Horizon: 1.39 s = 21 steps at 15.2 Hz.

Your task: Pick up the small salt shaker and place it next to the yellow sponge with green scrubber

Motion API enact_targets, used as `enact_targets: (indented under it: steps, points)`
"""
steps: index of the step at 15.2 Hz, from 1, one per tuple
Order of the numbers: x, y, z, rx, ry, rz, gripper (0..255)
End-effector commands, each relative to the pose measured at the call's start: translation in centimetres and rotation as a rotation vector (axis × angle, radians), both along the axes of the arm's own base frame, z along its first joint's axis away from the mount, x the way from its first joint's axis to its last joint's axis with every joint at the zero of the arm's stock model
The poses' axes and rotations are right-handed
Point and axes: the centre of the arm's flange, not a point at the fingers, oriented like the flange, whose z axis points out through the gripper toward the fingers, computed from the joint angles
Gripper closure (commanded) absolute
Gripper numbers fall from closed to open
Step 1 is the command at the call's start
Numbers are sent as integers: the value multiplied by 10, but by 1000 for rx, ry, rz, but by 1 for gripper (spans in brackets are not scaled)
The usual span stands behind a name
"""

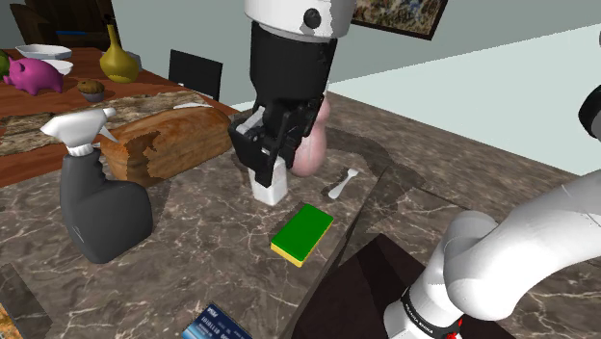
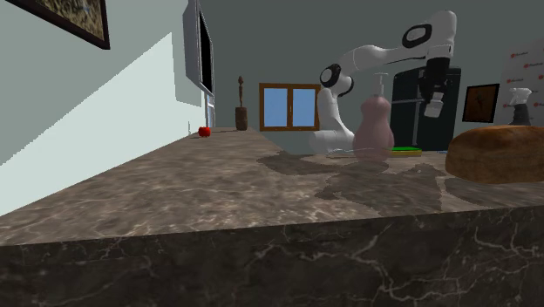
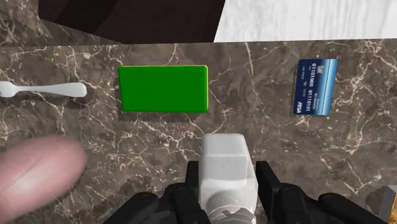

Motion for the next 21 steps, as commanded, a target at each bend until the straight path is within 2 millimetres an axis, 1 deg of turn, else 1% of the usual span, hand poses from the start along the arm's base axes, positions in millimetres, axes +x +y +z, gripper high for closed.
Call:
enact_targets:
  steps: [1, 21]
  points:
    - [-2, 2, -11, 0, 0, -1, 255]
    - [-2, 2, -117, 0, 0, -1, 255]
